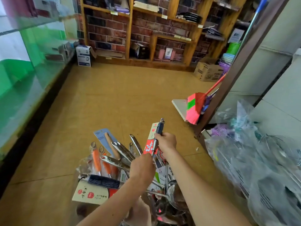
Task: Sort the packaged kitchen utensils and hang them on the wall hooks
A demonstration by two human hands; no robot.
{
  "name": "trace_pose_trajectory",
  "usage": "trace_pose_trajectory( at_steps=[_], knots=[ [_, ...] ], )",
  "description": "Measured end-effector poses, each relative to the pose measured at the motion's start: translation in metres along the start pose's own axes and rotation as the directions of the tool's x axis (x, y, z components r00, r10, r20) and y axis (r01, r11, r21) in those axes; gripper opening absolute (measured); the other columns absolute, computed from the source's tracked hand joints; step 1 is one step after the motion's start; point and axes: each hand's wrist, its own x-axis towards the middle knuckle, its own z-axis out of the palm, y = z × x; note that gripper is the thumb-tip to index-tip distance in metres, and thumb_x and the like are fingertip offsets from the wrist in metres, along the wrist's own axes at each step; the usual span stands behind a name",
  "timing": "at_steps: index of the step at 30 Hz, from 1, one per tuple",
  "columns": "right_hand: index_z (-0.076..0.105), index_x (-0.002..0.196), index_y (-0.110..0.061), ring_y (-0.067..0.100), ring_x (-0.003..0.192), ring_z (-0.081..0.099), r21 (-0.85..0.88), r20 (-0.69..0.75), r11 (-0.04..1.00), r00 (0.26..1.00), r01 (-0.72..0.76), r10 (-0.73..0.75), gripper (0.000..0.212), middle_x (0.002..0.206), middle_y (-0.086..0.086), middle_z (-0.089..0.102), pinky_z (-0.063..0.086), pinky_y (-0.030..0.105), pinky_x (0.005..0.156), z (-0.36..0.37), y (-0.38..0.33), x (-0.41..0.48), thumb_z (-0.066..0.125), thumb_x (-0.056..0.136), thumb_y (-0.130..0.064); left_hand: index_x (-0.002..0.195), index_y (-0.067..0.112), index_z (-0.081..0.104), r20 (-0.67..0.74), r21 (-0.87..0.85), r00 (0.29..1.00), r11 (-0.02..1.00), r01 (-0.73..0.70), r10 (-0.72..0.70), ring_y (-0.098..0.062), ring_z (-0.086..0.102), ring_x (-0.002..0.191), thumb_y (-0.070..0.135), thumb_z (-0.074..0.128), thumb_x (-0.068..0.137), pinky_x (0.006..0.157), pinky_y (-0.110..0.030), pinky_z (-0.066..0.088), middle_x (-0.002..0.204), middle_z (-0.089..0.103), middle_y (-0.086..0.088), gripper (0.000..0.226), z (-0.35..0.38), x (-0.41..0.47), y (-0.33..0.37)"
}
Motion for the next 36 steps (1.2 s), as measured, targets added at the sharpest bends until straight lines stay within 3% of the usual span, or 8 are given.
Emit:
trace_pose_trajectory(
  at_steps=[3,12,17,24,27,31,34,36],
  knots=[
    [0.072,0.094,-0.007,0.019,0.069,0.068,0.054,0.019,0.997,0.998,0.061,-0.062,0.011,0.085,0.007,0.072,0.054,0.026,0.059,-0.01,-0.018,-0.012,0.068,0.09,-0.017,0.106,0.011,0.056,-0.034,-0.071,0.999,0.997,-0.023,0.02,-0.024,0.062,0.081,0.019,0.046,0.097,0.063,-0.03,0.042,0.097,0.065,-0.006,0.016,-0.013,-0.005,0.001],
    [0.071,0.104,-0.006,0.024,0.082,0.072,0.075,0.029,0.987,0.989,0.141,-0.144,0.018,0.095,0.01,0.074,0.061,0.042,0.077,-0.019,-0.04,-0.038,0.067,0.091,-0.018,0.095,0.01,0.057,-0.099,-0.157,0.994,0.986,-0.051,0.036,-0.021,0.053,0.065,0.022,0.043,0.101,0.056,-0.03,0.038,0.079,0.057,-0.002,0.02,-0.027,-0.026,-0.004],
    [0.071,0.105,-0.006,0.023,0.081,0.07,0.03,0.053,0.984,0.982,0.178,-0.18,0.02,0.096,0.01,0.072,0.059,0.036,0.071,-0.004,-0.047,-0.04,0.065,0.093,-0.02,0.089,0.007,0.061,-0.08,-0.194,0.997,0.981,-0.027,0.012,-0.025,0.053,0.067,0.021,0.044,0.101,0.058,-0.03,0.038,0.078,0.058,-0.006,0.025,-0.037,-0.025,-0.02],
    [0.068,0.089,-0.014,0.026,0.082,0.071,0.005,0.102,0.992,0.987,0.128,-0.127,0.01,0.094,0.011,0.074,0.06,0.049,0.076,0.026,-0.034,-0.038,0.067,0.09,-0.023,0.081,0.01,0.056,-0.019,-0.221,1.0,0.975,0.002,-0.007,-0.026,0.055,0.067,0.018,0.044,0.1,0.056,-0.031,0.039,0.082,0.063,-0.01,0.023,-0.031,-0.027,-0.043],
    [0.068,0.098,-0.012,0.026,0.084,0.071,-0.044,0.129,0.989,0.982,0.144,-0.138,0.014,0.098,0.011,0.073,0.059,0.048,0.079,0.029,-0.033,-0.041,0.066,0.092,-0.025,0.08,0.007,0.058,0.005,-0.263,1.0,0.965,0.019,-0.018,-0.027,0.055,0.068,0.017,0.046,0.099,0.057,-0.031,0.038,0.08,0.063,-0.011,0.024,-0.029,-0.026,-0.05],
    [0.048,0.14,-0.006,0.026,0.111,0.061,-0.294,0.265,0.929,0.953,0.226,-0.148,0.051,0.128,0.006,0.059,0.049,0.033,0.088,0.014,-0.02,-0.059,0.061,0.096,-0.029,0.075,0.008,0.057,0.064,-0.294,0.996,0.952,0.083,-0.067,-0.031,0.064,0.076,0.018,0.05,0.097,0.06,-0.031,0.042,0.08,0.065,-0.012,0.025,-0.022,-0.02,-0.055],
    [0.065,0.122,-0.01,0.02,0.109,0.063,-0.441,0.452,0.85,0.89,0.286,-0.065,0.03,0.119,-0.003,0.064,0.054,0.035,0.093,-0.013,-0.003,-0.073,0.064,0.094,-0.021,0.079,0.006,0.059,0.098,-0.279,0.991,0.953,0.12,-0.096,-0.03,0.062,0.077,0.015,0.053,0.095,0.06,-0.03,0.039,0.083,0.064,-0.014,0.019,-0.018,-0.017,-0.058],
    [0.073,0.104,-0.015,0.017,0.094,0.068,-0.508,0.663,0.78,0.744,0.367,0.081,0.016,0.099,-0.005,0.071,0.059,0.038,0.085,-0.025,0.011,-0.083,0.065,0.09,-0.016,0.078,0.008,0.055,0.105,-0.265,0.987,0.953,0.147,-0.123,-0.024,0.057,0.071,0.014,0.055,0.092,0.057,-0.028,0.039,0.079,0.06,-0.007,0.015,-0.016,-0.015,-0.062]
  ],
)
